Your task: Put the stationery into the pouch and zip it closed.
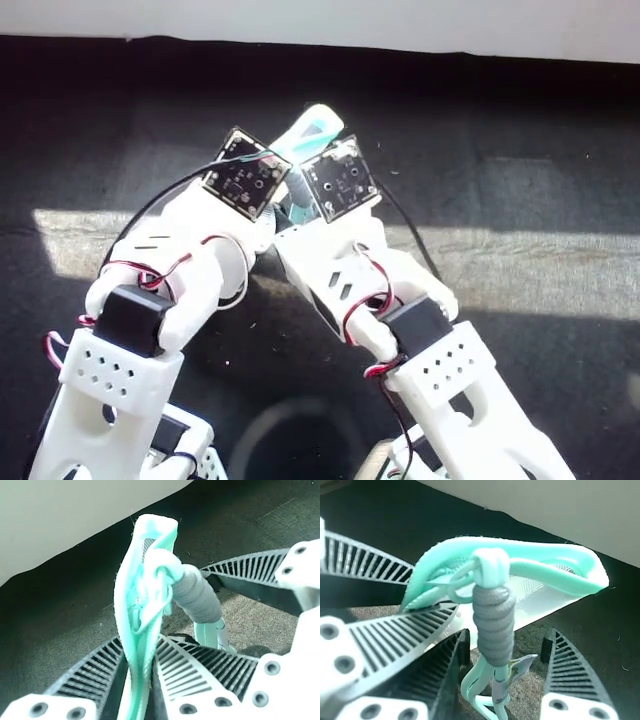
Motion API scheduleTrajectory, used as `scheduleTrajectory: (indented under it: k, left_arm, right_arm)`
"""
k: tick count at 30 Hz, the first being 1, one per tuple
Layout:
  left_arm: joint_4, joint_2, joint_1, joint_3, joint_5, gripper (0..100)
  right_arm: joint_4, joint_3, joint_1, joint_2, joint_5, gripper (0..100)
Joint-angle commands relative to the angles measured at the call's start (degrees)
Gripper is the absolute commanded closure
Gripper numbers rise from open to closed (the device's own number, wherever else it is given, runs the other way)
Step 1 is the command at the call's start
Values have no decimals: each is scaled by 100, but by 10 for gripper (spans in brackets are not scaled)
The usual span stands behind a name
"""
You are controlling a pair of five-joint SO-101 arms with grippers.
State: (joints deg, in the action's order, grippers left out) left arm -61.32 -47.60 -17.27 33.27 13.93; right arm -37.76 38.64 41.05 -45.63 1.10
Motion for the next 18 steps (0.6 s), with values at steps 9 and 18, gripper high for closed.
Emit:
scheduleTrajectory:
  k: [9, 18]
  left_arm:
    - [-70, 66, -75, 22, -44, 988]
    - [-70, 66, -92, 22, -44, 988]
  right_arm:
    - [-92, -514, 66, -488, 440, 760]
    - [277, -514, 40, -576, 422, 760]
